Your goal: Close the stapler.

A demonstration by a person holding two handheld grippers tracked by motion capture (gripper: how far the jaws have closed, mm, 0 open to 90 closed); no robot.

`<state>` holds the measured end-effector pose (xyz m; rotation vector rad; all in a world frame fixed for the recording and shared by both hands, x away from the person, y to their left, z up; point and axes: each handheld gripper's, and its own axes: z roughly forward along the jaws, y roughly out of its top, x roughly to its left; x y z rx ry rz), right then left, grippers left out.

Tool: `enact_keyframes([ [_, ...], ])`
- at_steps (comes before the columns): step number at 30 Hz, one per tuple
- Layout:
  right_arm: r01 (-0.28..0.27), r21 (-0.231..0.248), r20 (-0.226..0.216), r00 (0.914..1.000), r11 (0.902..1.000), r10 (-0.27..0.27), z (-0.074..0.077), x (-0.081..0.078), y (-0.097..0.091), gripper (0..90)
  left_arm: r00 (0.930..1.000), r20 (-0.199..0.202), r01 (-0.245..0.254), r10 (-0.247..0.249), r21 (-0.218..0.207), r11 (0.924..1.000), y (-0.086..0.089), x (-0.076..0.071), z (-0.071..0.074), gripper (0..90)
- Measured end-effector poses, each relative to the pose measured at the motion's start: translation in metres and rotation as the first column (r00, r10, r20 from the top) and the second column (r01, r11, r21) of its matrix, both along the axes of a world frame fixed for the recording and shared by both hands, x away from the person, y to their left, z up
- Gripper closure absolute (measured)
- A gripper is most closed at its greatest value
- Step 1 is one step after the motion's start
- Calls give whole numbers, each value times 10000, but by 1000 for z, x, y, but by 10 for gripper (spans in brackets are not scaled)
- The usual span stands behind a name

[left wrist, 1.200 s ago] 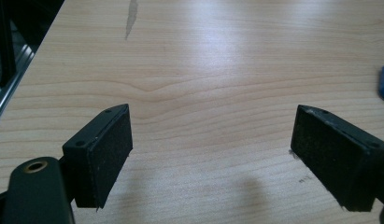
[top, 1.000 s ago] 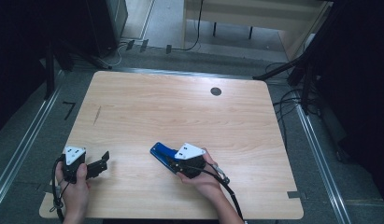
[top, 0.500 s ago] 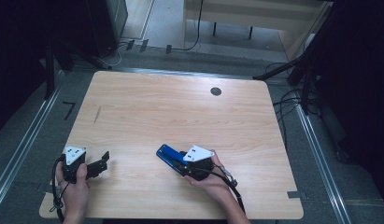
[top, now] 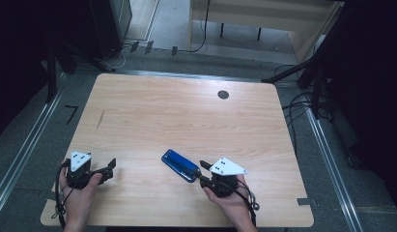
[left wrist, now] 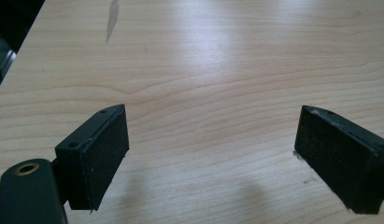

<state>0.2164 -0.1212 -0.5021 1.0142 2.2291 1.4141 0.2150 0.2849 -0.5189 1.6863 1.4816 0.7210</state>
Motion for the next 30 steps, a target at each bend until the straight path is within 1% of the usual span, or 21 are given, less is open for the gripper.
enact_keyframes([
  [1,0,0,0,10000,10000,0,0,0,0,699,10000,0,0,0,0,10000,0,0,0,111],
  [2,-181,538,-218,9996,9984,193,-2,-6,-2,793,9993,146,341,-342,75,9994,-7,-1,3,112],
  [3,-181,538,-218,9996,9984,193,-2,-6,-2,793,9993,146,341,-342,75,9994,-7,-1,3,123],
  [4,-241,646,-242,9994,9976,257,-4,-8,-2,839,9986,221,471,-474,147,9988,-12,-1,4,123],
  [5,-310,558,-268,9991,9980,326,-7,-11,1,872,9977,226,639,-643,196,9978,-16,-1,4,143],
  [6,-464,295,-392,9981,9985,476,-13,-13,7,900,9958,186,896,-900,225,9957,-23,-2,4,148],
  [7,-549,195,-521,9971,9983,558,-17,-13,12,900,9958,186,896,-900,225,9957,-23,-2,4,152],
  [8,-597,35,-562,9966,9982,598,-20,-12,16,900,9942,132,1066,-1066,61,9943,-29,-2,3,153],
  [9,-597,35,-562,9966,9982,598,-20,-12,16,900,9942,132,1066,-1066,61,9943,-29,-2,3,156],
  [11,-567,-218,-567,9969,9982,553,-24,-11,21,900,9916,103,1292,-1291,-94,9916,-34,-2,2,162],
  [14,-319,-590,-628,9976,9977,281,-30,-6,26,900,9877,121,1561,-1559,-182,9876,-42,-3,3,193],
  [19,-62,-656,-656,9978,9978,19,-33,-4,26,900,9820,98,1887,-1884,-326,9815,-49,-3,3,232],
  [21,-71,-624,-661,9978,9980,30,-33,-3,25,900,9802,149,1980,-1976,-317,9797,-55,-2,3,282],
  [22,-32,-657,-640,9979,9978,-10,-33,-2,25,900,9763,156,2165,-2160,-422,9754,-58,-1,3,326],
  [24,41,-635,-649,9979,9980,-82,-33,0,24,900,9755,114,2199,-2197,-409,9747,-61,-1,3,388],
  [25,41,-635,-649,9979,9980,-82,-33,0,24,900,9732,74,2301,-2300,-417,9723,-62,-1,3,388],
  [26,183,-694,-635,9977,9974,-227,-33,2,21,900,9705,27,2411,-2412,-434,9695,-64,0,2,440],
  [27,183,-694,-635,9977,9974,-227,-33,2,21,900,9673,11,2533,-2536,-519,9660,-66,0,2,440],
  [28,319,-652,-694,9969,9974,-365,-33,4,19,900,9609,-72,2757,-2767,-651,9590,-70,1,1,495],
  [29,319,-652,-694,9969,9974,-365,-33,4,19,900,9609,-72,2757,-2767,-651,9590,-70,1,1,526],
  [30,370,-640,-708,9966,9973,-416,-33,5,17,900,9557,-129,2924,-2941,-729,9535,-73,2,1,556],
])
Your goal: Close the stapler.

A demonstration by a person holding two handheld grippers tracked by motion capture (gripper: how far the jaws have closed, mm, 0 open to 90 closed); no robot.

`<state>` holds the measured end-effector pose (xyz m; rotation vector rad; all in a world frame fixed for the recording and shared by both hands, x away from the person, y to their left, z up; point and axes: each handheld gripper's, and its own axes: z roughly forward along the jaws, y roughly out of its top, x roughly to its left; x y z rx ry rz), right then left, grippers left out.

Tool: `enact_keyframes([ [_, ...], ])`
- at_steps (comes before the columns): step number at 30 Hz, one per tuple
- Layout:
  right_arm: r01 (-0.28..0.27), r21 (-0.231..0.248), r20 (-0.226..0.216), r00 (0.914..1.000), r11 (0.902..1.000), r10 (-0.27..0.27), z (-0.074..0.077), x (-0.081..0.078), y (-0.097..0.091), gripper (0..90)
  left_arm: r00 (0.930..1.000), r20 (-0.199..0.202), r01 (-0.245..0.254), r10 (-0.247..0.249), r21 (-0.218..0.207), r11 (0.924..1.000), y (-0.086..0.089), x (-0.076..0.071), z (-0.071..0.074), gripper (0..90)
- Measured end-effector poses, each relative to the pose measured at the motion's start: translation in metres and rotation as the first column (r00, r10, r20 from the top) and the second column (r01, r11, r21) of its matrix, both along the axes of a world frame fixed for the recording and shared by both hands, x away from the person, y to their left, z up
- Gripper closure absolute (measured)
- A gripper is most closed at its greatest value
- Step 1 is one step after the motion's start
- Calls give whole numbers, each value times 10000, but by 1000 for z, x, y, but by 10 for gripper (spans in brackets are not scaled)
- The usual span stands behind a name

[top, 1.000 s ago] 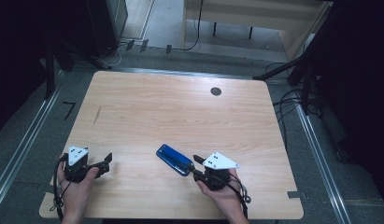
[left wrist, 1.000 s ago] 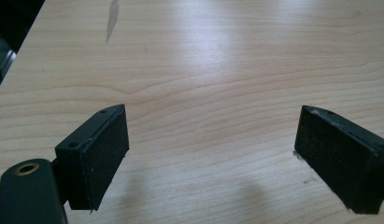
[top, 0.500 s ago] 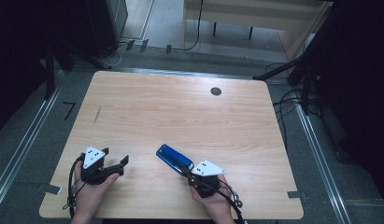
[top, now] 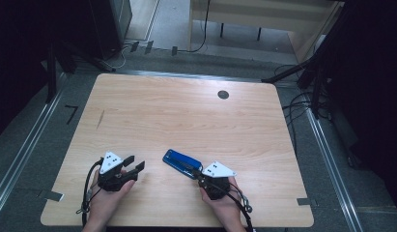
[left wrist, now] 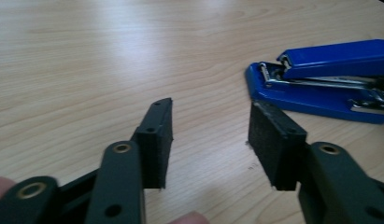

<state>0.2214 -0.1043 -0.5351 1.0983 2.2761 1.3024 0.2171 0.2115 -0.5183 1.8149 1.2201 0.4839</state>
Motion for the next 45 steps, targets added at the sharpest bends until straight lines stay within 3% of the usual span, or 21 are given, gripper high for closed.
enact_keyframes([
  [11,402,-125,28,9992,9991,-401,-2,6,-7,900,9984,-176,545,-546,-95,9985,-22,3,-4,813],
  [16,348,196,-17,9994,9992,-348,5,6,-13,900,9921,-373,1198,-1200,-94,9928,-42,4,-8,900],
  [18,394,282,4,9992,9988,-394,10,5,-20,900,9853,-481,1650,-1642,125,9862,-56,5,-11,900],
  [24,509,32,-194,9985,9987,-508,9,9,-26,900,9736,-545,2235,-2218,278,9743,-81,11,-10,900],
  [26,669,-67,-284,9973,9977,-671,8,10,-26,900,9733,-529,2251,-2235,277,9739,-85,12,-10,900],
  [30,804,-260,-505,9954,9964,-816,5,14,-29,900,9710,-544,2366,-2330,715,9690,-100,22,-13,900],
  [35,691,-335,-571,9958,9970,-710,3,15,-29,900,9696,-560,2412,-2381,584,9687,-106,27,-15,900],
  [45,321,-483,-517,9981,9983,-346,2,17,-23,900,9645,-563,2615,-2579,717,9625,-110,27,-15,900],
])
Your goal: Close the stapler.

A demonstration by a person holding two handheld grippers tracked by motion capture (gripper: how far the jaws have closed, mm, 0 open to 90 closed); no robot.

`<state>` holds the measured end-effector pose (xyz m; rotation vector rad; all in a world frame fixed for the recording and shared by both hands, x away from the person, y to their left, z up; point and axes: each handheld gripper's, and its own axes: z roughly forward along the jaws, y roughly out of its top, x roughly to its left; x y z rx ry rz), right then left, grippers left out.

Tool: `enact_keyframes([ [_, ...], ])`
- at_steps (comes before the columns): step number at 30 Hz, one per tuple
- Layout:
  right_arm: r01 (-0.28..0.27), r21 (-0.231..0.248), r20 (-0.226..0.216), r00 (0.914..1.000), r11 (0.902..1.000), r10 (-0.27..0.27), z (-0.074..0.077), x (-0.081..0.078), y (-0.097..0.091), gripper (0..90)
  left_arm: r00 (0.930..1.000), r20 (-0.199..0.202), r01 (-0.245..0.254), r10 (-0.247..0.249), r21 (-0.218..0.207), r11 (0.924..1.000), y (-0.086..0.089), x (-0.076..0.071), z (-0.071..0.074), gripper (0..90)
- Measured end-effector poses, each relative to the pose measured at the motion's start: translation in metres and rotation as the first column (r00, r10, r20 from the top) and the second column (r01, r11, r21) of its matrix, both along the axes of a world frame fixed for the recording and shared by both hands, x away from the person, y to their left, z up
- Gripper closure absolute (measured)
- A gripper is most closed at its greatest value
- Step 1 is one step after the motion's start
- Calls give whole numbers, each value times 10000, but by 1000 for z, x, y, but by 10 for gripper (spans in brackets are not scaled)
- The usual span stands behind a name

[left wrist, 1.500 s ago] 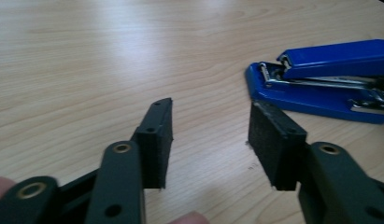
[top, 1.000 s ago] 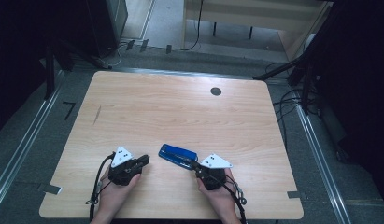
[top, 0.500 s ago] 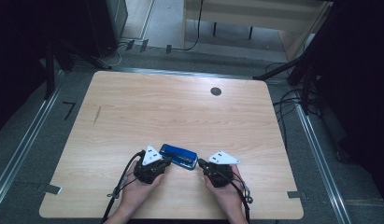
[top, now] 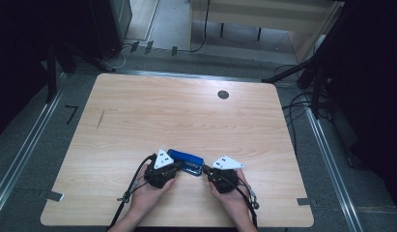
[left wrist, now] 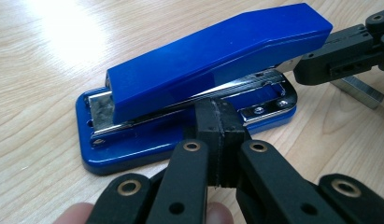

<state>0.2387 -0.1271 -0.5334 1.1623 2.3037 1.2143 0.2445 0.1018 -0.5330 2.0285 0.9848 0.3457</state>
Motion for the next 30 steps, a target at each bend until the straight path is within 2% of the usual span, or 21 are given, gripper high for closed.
enact_keyframes([
  [8,-79,61,91,9999,10000,79,4,0,0,900,9998,136,111,-114,160,9998,-3,-1,0,900],
  [10,-68,127,124,9999,9999,66,6,0,-1,900,9998,138,111,-113,166,9998,-3,-1,0,900],
  [11,-153,337,184,9997,9993,147,9,1,-2,900,9998,143,111,-114,162,9998,-3,-1,0,900],
  [14,-156,270,242,9996,9995,149,11,1,-1,900,9999,120,100,-102,172,9998,-3,-1,0,900],
  [20,-157,482,357,9993,9987,140,14,0,-1,900,9998,172,84,-87,207,9997,-4,-2,0,900],
  [30,-288,773,919,9955,9966,216,30,0,3,900,9995,289,83,-93,324,9994,-5,-3,0,900],
])
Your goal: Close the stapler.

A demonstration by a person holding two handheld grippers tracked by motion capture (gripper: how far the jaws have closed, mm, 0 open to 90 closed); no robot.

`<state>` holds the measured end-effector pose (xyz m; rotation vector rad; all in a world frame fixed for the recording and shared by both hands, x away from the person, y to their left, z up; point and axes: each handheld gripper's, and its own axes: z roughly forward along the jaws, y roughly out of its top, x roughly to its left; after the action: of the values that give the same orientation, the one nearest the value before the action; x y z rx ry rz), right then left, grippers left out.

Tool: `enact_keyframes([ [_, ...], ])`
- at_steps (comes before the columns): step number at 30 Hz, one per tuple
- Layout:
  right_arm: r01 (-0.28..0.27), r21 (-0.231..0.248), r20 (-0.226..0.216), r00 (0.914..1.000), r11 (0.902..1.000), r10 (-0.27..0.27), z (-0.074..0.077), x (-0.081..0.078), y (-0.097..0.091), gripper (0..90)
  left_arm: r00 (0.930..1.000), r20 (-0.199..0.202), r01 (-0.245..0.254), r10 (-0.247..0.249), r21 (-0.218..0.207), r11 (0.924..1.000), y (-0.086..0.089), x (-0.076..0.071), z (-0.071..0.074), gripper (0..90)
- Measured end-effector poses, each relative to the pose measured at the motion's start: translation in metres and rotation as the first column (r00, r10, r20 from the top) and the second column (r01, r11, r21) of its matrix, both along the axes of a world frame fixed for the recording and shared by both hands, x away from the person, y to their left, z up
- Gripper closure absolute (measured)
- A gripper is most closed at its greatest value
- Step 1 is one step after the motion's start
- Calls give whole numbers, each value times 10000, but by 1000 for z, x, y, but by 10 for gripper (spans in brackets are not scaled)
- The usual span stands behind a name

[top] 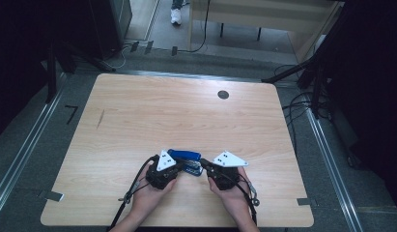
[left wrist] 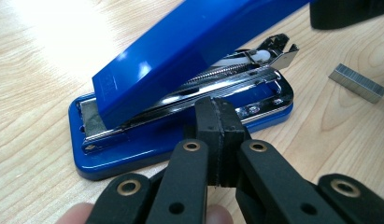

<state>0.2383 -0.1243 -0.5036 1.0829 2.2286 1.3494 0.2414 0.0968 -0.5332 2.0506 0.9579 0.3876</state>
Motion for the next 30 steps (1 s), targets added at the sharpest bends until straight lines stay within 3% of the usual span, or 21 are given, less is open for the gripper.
enact_keyframes([
  [6,-139,100,394,9991,9999,135,13,2,6,900,10000,18,-15,15,24,10000,0,0,0,900],
  [30,-294,343,767,9967,9990,267,32,8,26,900,9999,124,34,-35,88,10000,-2,-1,0,900],
])
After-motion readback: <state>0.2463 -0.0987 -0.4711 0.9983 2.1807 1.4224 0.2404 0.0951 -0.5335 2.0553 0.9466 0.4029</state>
